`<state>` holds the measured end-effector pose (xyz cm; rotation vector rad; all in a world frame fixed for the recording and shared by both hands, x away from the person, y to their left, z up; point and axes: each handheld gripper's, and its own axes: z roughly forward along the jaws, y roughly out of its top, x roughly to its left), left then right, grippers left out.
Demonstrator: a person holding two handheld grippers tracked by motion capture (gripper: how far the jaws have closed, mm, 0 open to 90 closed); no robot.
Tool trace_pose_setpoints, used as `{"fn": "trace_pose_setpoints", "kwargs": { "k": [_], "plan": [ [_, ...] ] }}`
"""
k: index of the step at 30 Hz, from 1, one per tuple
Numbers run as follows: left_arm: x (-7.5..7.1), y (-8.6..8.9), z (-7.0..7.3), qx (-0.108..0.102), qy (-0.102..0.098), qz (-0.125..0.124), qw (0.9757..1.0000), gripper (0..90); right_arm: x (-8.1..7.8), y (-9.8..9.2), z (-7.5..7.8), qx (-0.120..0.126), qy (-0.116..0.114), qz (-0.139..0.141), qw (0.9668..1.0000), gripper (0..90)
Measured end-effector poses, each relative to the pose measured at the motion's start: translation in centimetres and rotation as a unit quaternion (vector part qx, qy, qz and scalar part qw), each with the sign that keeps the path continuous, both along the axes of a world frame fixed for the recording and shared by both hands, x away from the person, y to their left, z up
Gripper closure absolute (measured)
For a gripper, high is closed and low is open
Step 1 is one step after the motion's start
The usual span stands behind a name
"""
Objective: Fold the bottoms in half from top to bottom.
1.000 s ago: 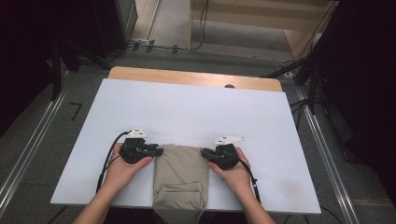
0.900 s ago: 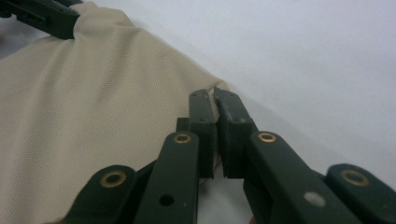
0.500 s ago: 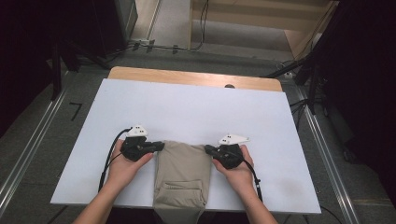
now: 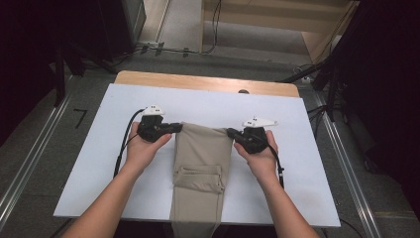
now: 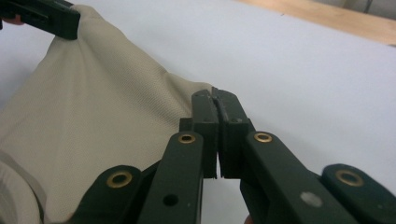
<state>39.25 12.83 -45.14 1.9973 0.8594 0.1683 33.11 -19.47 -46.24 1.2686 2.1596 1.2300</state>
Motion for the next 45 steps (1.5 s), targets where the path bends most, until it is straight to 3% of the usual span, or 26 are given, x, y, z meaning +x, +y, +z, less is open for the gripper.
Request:
{"fn": "trace_pose_setpoints", "kwargs": {
  "k": [6,8,15,17,18,19,20,21,23,25,27,29,31,35,37,40,45],
  "plan": [
    [2.8,-0.7,1.6,-0.025,-0.001,0.016,0.9995,86.6,2.9,-0.5,1.4,-0.004,-0.011,-0.012,0.9999,85.7],
    [3.3,-1.2,2.0,-0.014,-0.011,0.02,0.9997,86.7,3.7,-0.8,1.9,-0.003,-0.014,-0.015,0.9998,85.7],
    [5.7,-2.1,1.9,0.007,-0.013,0.031,0.9994,86.5,5.9,-1.2,2.3,0.004,-0.016,-0.025,0.9996,85.6],
    [6.4,-2.2,1.6,0.013,-0.017,0.054,0.9983,84.6,6.5,-1.2,2.1,0.01,-0.02,-0.011,0.9997,84.2],
    [6.7,-2.2,1.2,0.018,-0.02,0.07,0.9972,78.9,6.8,-1.1,1.9,0.009,-0.022,-0.008,0.9997,78.2],
    [6.9,-2.1,0.9,0.019,-0.016,0.081,0.9964,65.0,7.1,-1.0,1.5,0.006,-0.018,-0.02,0.9996,58.4],
    [7.0,-1.9,0.8,0.011,-0.009,0.083,0.9965,57.8,7.4,-0.9,1.2,-0.001,-0.004,-0.032,0.9995,43.5],
    [6.9,-1.7,0.7,0.002,-0.007,0.085,0.9964,53.4,7.5,-0.8,0.9,-0.008,0.008,-0.038,0.9992,39.0],
    [6.4,-1.3,0.7,-0.009,-0.01,0.085,0.9963,45.6,7.3,-0.8,0.4,-0.013,0.023,-0.052,0.9983,37.3],
    [5.6,-1.1,0.9,-0.002,-0.02,0.075,0.997,41.6,6.6,-1.2,0.0,-0.004,0.027,-0.055,0.9981,37.1],
    [4.6,-1.1,1.0,0.011,-0.03,0.063,0.9975,40.8,5.7,-1.5,-0.3,0.004,0.025,-0.051,0.9984,37.3],
    [3.5,-1.2,1.0,0.005,-0.034,0.04,0.9986,40.9,4.6,-1.5,-0.6,0.009,0.024,-0.042,0.9988,38.5],
    [2.2,-1.3,0.8,-0.001,-0.026,0.01,0.9996,43.0,3.2,-1.4,-0.9,0.015,0.021,-0.028,0.9993,41.7],
    [-0.3,-1.0,-0.9,0.006,-0.006,-0.023,0.9997,43.4,0.7,-0.7,-1.6,0.025,0.026,0.009,0.9993,42.8],
    [-1.1,-0.5,-2.1,0.004,0.002,-0.024,0.9997,43.4,-0.3,-0.3,-2.2,0.031,0.035,0.025,0.9986,42.5],
    [-2.1,0.2,-3.4,-0.018,0.021,-0.027,0.9993,43.4,-1.2,0.5,-3.3,0.041,0.051,0.046,0.9968,40.1],
    [-3.3,0.3,-3.9,-0.031,0.024,-0.045,0.9982,43.2,-1.9,2.0,-4.8,0.047,0.075,0.071,0.9936,31.9]
  ]
}}
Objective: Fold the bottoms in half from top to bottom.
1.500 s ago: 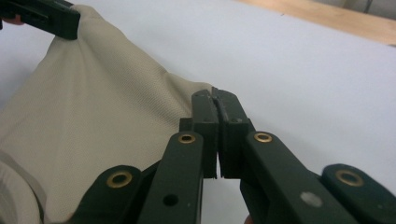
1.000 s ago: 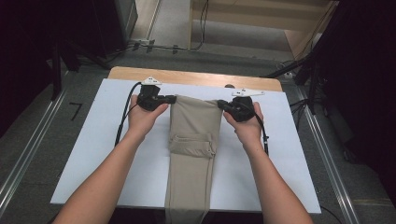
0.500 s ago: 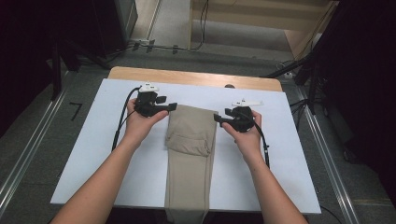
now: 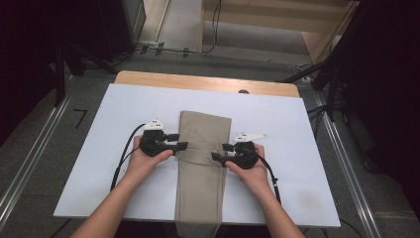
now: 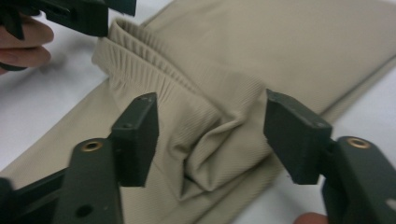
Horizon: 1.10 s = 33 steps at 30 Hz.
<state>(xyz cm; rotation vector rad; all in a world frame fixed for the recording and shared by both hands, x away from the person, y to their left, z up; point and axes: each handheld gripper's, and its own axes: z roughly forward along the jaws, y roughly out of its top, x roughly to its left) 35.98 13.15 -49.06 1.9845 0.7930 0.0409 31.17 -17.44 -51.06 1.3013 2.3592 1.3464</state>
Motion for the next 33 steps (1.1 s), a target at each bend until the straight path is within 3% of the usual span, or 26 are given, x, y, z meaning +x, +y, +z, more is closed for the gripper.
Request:
{"fn": "trace_pose_setpoints", "kwargs": {
  "k": [6,14,19,23,27,33],
  "plan": [
    [-0.6,0.0,0.2,-0.003,-0.001,-0.026,0.9997,43.1,0.0,1.2,-0.7,-0.012,0.003,0.017,0.9998,28.0],
    [-1.5,0.2,-0.9,0.018,0.004,-0.057,0.9982,43.0,-0.4,1.4,-0.5,-0.025,-0.015,0.027,0.9992,29.7],
    [-1.8,0.2,-1.3,0.034,0.002,-0.051,0.9981,47.8,0.0,1.5,-0.8,-0.045,-0.016,-0.001,0.9989,28.5],
    [-2.0,-0.1,-1.3,0.044,-0.008,-0.042,0.9981,56.3,0.3,2.2,-0.8,-0.065,-0.022,-0.004,0.9976,26.8],
    [-2.3,0.1,-1.4,0.042,-0.012,-0.031,0.9986,65.8,0.0,2.5,-0.8,-0.065,-0.033,0.003,0.9974,41.5],
    [-3.3,0.3,-1.3,0.035,-0.021,-0.05,0.9979,73.0,-1.5,2.1,-0.7,-0.061,-0.063,0.029,0.9957,59.0]
  ]
}}
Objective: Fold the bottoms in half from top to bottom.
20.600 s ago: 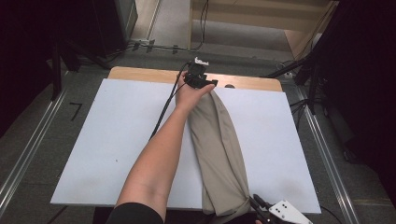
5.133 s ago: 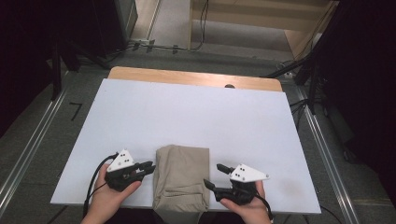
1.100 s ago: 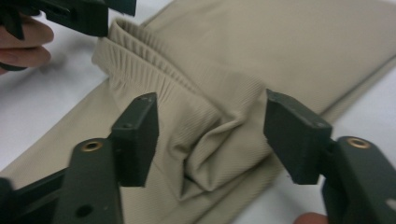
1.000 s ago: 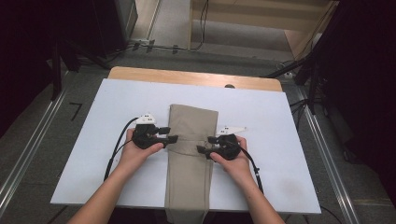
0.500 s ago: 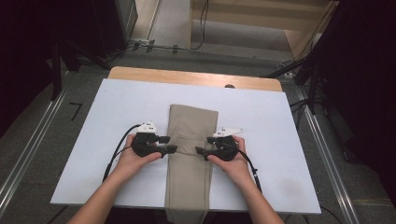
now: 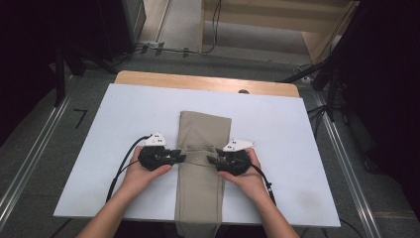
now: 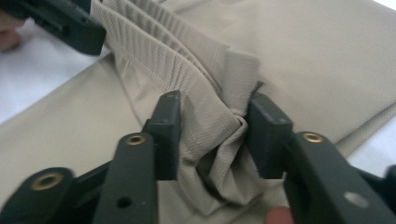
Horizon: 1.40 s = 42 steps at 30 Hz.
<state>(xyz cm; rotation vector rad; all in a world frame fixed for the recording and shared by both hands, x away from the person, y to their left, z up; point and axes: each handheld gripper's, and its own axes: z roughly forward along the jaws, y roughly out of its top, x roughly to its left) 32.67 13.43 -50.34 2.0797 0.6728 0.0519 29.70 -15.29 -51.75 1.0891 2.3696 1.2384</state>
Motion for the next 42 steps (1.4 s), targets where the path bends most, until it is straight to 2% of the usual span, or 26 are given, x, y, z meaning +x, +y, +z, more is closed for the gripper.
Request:
{"fn": "trace_pose_setpoints", "kwargs": {
  "k": [2,6,8,10,14,19,26,35,42],
  "plan": [
    [-0.4,-0.1,0.0,0.005,-0.008,-0.002,1.0,76.5,-0.3,-0.1,-0.1,-0.01,0.002,0.009,0.9999,61.2],
    [-0.9,-0.1,0.0,-0.003,-0.009,0.001,1.0,80.3,-1.0,-0.2,0.0,-0.008,-0.005,0.02,0.9998,65.7],
    [-1.3,-0.2,0.1,-0.007,-0.013,-0.004,0.9999,80.7,-1.5,-0.4,0.2,0.001,-0.011,0.018,0.9998,73.4],
    [-1.9,-0.3,0.2,-0.005,-0.022,-0.006,0.9997,80.9,-2.0,-0.6,0.4,0.015,-0.017,0.021,0.9995,74.8],
    [-2.8,-0.4,0.6,-0.009,-0.03,-0.017,0.9994,80.9,-3.2,-1.0,0.6,0.021,-0.034,0.027,0.9988,77.6],
    [-4.1,-0.3,0.7,-0.007,-0.031,-0.029,0.9991,81.0,-4.9,-1.2,0.6,0.035,-0.037,0.029,0.9983,78.0],
    [-6.2,0.1,0.4,-0.014,-0.028,-0.035,0.9989,80.9,-7.3,-1.0,0.7,0.024,-0.046,0.035,0.998,78.0],
    [-9.8,0.7,0.9,-0.011,-0.028,-0.059,0.9978,80.8,-10.8,-0.9,1.0,0.034,-0.036,0.047,0.9977,77.5],
    [-12.4,1.1,0.8,-0.01,-0.008,-0.085,0.9963,80.8,-13.6,-0.7,1.0,0.031,-0.028,0.066,0.9969,77.1]
  ]
}}
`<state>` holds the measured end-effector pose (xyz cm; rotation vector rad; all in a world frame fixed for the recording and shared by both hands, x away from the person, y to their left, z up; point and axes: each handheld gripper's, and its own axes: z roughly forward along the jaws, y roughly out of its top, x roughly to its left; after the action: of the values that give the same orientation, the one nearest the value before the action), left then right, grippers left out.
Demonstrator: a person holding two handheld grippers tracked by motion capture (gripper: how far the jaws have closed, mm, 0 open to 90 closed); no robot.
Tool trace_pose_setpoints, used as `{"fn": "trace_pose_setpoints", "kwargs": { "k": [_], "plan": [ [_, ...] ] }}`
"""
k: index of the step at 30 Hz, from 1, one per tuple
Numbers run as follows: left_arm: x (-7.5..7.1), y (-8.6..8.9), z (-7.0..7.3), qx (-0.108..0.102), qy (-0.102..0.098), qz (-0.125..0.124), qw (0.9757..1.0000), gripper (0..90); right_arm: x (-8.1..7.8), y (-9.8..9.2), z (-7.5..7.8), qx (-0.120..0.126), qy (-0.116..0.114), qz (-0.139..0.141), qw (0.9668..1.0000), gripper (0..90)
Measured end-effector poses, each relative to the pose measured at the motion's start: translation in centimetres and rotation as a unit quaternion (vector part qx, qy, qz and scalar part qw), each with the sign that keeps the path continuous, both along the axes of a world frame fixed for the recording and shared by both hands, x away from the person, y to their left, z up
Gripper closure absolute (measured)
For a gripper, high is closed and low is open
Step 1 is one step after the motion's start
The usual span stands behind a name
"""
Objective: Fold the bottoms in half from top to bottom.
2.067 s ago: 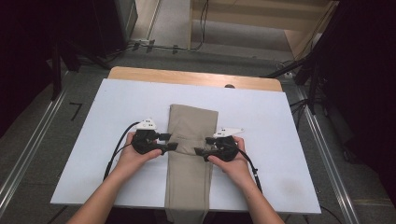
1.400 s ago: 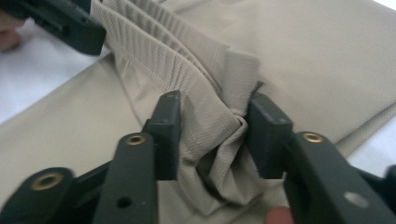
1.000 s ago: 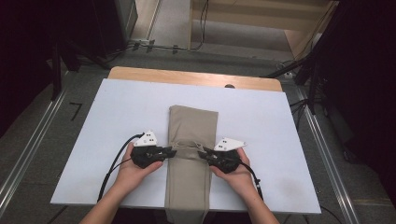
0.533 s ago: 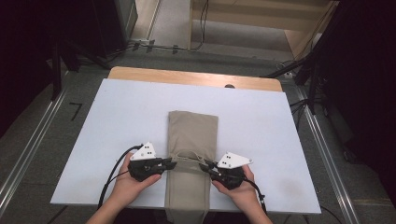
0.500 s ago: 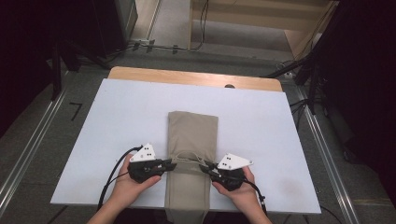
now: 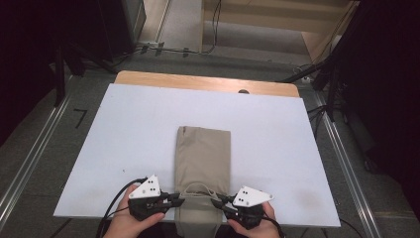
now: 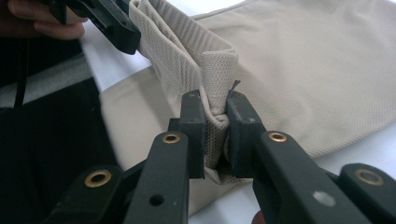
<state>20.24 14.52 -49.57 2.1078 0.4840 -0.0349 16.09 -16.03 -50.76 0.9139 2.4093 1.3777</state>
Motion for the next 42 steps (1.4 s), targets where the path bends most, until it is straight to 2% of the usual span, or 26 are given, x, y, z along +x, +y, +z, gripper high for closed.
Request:
{"fn": "trace_pose_setpoints", "kwargs": {
  "k": [4,7,10,11,13,15,17,19,22,23,25,29,31,33,35,38,42],
  "plan": [
    [-1.4,0.0,0.1,0.007,-0.001,-0.008,0.9999,80.8,-1.4,0.0,0.0,-0.005,-0.001,0.006,1.0,77.0],
    [-2.2,0.1,0.1,0.01,0.004,-0.016,0.9998,80.8,-2.2,0.0,0.1,-0.007,0.01,0.014,0.9998,77.0],
    [-2.8,0.3,0.1,0.006,0.01,-0.036,0.9993,80.3,-2.9,0.1,0.2,-0.011,0.013,0.022,0.9996,74.3],
    [-3.0,0.4,0.2,0.005,0.007,-0.047,0.9989,76.7,-3.1,0.0,0.3,-0.008,0.015,0.026,0.9995,68.6],
    [-3.0,0.7,0.5,-0.004,0.001,-0.048,0.9988,68.7,-3.2,-0.1,0.4,0.003,0.038,0.048,0.9981,55.3],
    [-2.6,0.9,0.8,-0.02,0.003,-0.036,0.9991,55.3,-3.4,-0.4,0.9,0.008,0.035,0.043,0.9984,44.3],
    [-1.8,1.0,0.9,-0.017,0.006,-0.02,0.9996,41.3,-3.1,-0.9,1.5,0.024,0.031,0.032,0.9987,33.0],
    [-0.9,1.0,1.0,-0.01,0.0,-0.001,0.9999,30.6,-2.4,-1.3,2.1,0.039,0.031,0.016,0.9987,24.7],
    [0.7,1.1,1.5,-0.019,0.001,0.02,0.9996,21.0,-1.0,-1.8,3.0,0.035,0.021,-0.01,0.9991,16.9],
    [1.2,1.1,1.7,-0.031,0.004,0.021,0.9993,19.7,-0.6,-2.0,3.1,0.036,0.017,-0.014,0.9991,13.8],
    [2.2,1.0,2.2,-0.049,0.007,0.02,0.9986,19.2,0.2,-2.3,3.4,0.038,0.018,-0.026,0.9988,13.3],
    [4.2,0.7,2.9,-0.055,0.003,0.022,0.9982,14.0,1.9,-2.7,3.5,0.034,0.016,-0.029,0.9989,7.7],
    [5.4,0.6,3.0,-0.059,0.004,0.033,0.9977,13.9,2.7,-3.0,3.7,0.037,0.018,-0.038,0.9984,7.1],
    [6.7,0.5,3.0,-0.061,0.006,0.041,0.9973,13.8,3.7,-3.1,3.9,0.039,0.021,-0.042,0.9981,0.0],
    [8.2,0.2,3.1,-0.049,0.002,0.054,0.9974,13.7,4.7,-3.2,4.0,0.04,0.021,-0.048,0.9978,0.0],
    [10.1,-0.1,2.9,-0.037,0.0,0.066,0.9971,11.7,6.4,-3.2,4.0,0.027,0.019,-0.055,0.9979,0.0],
    [12.9,-0.2,2.6,-0.035,0.015,0.089,0.9953,11.4,8.8,-3.2,4.0,0.017,0.024,-0.072,0.9969,0.0]
  ]
}}
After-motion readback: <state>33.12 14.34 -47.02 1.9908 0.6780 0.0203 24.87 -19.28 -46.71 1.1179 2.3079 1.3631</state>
